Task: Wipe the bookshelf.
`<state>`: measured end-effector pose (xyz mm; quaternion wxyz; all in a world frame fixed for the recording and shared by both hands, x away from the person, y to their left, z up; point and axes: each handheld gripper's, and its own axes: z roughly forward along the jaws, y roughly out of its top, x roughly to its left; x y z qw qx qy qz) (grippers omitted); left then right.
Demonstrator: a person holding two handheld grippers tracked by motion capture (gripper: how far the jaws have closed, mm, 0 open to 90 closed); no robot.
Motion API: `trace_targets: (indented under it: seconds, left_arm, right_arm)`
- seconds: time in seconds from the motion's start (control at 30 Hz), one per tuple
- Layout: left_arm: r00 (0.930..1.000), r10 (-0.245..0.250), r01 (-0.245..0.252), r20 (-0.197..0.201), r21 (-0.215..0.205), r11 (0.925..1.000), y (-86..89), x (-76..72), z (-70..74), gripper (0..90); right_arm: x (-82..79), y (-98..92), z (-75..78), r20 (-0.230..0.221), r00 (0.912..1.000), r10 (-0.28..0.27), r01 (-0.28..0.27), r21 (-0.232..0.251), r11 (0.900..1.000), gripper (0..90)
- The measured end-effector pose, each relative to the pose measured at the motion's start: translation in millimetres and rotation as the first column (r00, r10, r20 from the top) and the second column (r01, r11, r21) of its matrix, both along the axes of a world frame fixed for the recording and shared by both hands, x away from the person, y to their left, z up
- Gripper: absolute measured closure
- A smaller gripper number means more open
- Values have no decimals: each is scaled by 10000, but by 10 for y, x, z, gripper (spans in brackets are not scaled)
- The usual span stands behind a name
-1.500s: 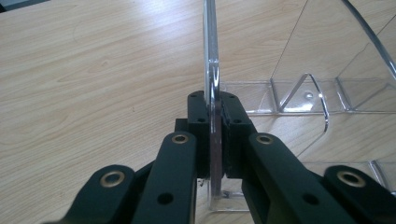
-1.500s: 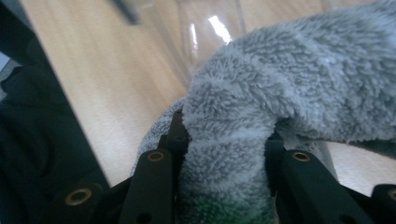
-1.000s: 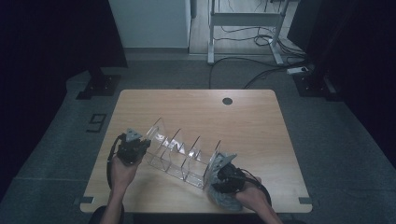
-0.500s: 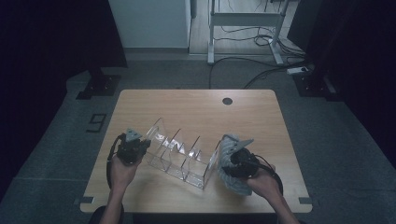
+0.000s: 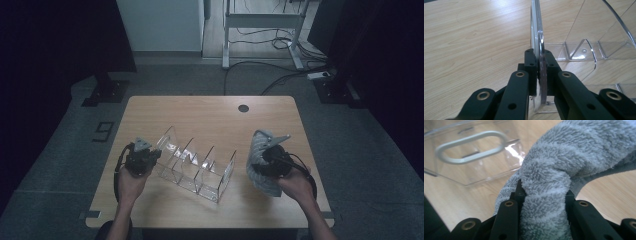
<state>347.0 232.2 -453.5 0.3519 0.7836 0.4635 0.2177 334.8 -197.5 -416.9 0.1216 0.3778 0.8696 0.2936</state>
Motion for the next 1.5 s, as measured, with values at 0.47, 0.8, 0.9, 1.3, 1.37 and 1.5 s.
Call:
trace_targets:
  seconds: [0.47,0.8,0.9,1.3,1.37,1.5]
  left_arm:
    - [10000,-47,47,11,18,10000,3,2,-1,845]
    - [10000,-94,94,4,62,9999,5,4,1,844]
    - [9999,-106,106,4,62,9999,6,4,1,844]
    - [9998,-213,214,-35,104,9997,15,5,8,842]
    - [9997,-220,220,-40,112,9997,15,5,9,842]
    - [9996,-273,273,-21,145,9995,27,3,24,773]
  right_arm:
    - [174,-644,1,-149,9832,-1819,1817,-159,9832,684]
    - [265,-837,-386,-738,9690,-2356,2331,-413,9716,674]
    - [284,-846,-523,-875,9666,-2408,2382,-392,9704,668]
    - [316,-848,-993,-1567,9559,-2485,2467,-314,9686,569]
    - [311,-841,-962,-1514,9585,-2416,2379,-425,9704,507]
    - [290,-832,-886,-1390,9632,-2302,2257,-476,9730,405]
